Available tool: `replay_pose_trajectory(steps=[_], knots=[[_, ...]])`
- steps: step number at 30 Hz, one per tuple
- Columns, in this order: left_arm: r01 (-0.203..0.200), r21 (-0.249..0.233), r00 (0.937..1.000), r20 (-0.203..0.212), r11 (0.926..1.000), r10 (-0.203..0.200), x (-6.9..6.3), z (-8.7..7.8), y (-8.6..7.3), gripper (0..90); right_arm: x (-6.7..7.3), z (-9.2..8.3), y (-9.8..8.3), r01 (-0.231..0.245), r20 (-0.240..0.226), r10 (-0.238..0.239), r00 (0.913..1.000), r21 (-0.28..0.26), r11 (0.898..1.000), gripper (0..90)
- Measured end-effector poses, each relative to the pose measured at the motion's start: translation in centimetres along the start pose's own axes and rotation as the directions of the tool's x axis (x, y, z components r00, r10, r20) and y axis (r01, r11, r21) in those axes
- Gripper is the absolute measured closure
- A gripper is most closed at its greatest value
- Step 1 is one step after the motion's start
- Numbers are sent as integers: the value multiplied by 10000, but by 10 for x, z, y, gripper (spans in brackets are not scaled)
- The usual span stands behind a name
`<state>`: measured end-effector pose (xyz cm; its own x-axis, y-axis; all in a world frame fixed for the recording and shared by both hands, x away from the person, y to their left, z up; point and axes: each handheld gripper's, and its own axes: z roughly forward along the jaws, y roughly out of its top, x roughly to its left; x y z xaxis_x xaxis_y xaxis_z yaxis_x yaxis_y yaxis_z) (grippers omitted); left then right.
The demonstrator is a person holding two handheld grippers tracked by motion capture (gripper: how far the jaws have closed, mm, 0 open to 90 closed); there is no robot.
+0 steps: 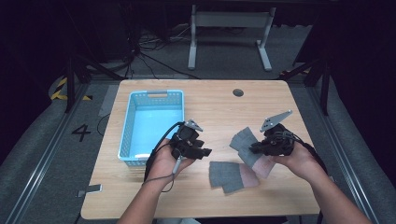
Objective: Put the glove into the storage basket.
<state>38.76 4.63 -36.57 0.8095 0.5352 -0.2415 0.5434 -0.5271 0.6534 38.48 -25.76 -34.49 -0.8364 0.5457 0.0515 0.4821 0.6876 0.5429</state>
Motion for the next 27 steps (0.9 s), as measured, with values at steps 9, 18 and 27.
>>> replay_pose_trajectory(steps=[9,18,27], knots=[[85,67,9999,-70,9999,-85,-1,-1,-4,537,13,19,0,234,-512,-215,9985,368,9990,828],[232,165,9996,-151,9996,-229,-1,-2,-10,534,20,38,2,588,-857,-522,9950,762,9954,894],[253,51,9994,-240,9997,-252,-2,-3,-13,532,19,42,2,541,-884,-488,9949,593,9968,882]])
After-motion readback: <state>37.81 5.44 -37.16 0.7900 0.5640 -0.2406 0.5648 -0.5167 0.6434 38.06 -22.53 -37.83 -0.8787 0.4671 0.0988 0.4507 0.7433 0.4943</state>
